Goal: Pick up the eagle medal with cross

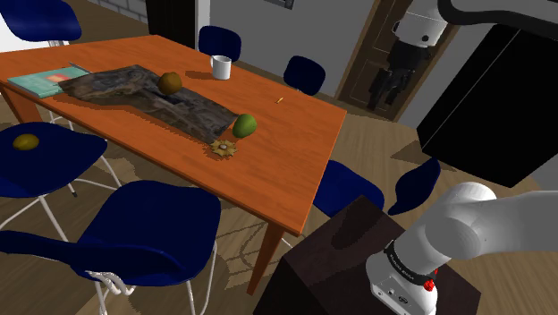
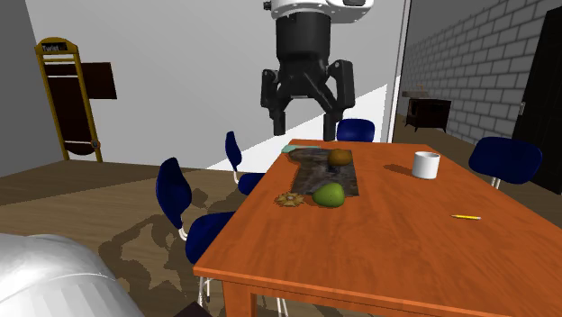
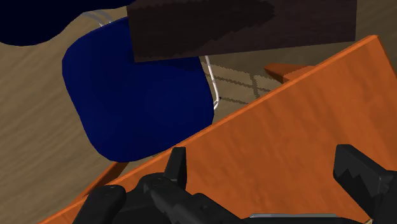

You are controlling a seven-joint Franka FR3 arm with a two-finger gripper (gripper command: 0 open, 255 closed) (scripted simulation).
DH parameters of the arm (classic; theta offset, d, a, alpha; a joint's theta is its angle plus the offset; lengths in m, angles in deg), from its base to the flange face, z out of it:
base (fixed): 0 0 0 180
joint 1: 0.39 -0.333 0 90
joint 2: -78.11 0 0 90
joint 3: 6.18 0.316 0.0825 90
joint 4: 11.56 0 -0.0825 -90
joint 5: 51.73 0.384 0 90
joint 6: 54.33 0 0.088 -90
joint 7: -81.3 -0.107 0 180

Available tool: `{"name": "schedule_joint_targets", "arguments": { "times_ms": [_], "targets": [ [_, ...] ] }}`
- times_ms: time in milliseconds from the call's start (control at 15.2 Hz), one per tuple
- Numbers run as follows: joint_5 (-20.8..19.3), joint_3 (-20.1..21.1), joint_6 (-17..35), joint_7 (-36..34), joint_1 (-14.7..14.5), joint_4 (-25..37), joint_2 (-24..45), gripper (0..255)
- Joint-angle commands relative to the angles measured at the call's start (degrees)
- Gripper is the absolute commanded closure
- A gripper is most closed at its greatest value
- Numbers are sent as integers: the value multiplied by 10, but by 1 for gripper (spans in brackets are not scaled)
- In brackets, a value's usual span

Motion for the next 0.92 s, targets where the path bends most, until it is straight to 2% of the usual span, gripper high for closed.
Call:
{"name": "schedule_joint_targets", "arguments": {
  "times_ms": [0,462,858],
  "targets": [
    [0,0,0,0,0,0,0,0],
    [41,49,116,-77,-15,-41,66,0],
    [64,91,216,-139,-25,-45,151,0]
  ]
}}
